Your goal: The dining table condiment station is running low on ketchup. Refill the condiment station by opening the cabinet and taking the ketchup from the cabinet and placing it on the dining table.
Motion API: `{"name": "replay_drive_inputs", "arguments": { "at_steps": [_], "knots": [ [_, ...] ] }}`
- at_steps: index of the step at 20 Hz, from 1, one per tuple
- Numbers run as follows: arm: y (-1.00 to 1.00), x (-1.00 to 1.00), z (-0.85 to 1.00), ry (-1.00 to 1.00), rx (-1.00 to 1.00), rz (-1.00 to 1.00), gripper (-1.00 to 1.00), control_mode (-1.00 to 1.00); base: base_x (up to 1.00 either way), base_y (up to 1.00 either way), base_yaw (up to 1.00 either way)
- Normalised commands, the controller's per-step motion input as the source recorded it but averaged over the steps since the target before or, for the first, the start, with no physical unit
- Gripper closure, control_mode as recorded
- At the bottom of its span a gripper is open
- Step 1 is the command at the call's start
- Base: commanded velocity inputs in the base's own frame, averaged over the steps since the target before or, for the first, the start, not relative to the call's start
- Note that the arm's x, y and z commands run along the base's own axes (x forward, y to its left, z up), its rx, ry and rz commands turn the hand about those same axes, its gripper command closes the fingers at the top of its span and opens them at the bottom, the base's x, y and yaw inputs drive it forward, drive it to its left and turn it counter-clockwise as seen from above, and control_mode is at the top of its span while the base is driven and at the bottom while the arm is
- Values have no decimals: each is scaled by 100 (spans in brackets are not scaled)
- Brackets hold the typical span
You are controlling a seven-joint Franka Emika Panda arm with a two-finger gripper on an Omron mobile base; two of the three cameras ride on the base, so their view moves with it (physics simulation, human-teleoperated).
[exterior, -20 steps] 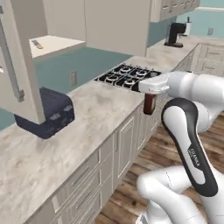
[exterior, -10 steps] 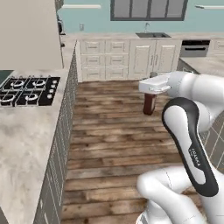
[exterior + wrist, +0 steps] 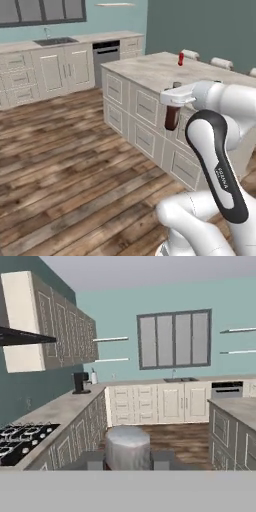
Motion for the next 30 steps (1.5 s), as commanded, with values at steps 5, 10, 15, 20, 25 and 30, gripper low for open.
{"name": "replay_drive_inputs", "arguments": {
  "at_steps": [5, 10, 15, 20, 25, 30],
  "knots": [
    [0, 0, 0, 0, 0, 0, 100, 100, 20, -72, -32],
    [0, 0, 0, 0, 0, 0, 100, 100, 35, -99, -2],
    [0, 0, 0, 0, 0, 0, 100, 100, 7, -100, 0],
    [0, 0, 0, 0, 0, 0, 100, 100, 5, -100, 8],
    [0, 0, 0, 0, 0, 0, 100, 100, 18, -100, 22],
    [0, 0, 0, 0, 0, 0, 100, 100, 16, -100, 30]
  ]
}}
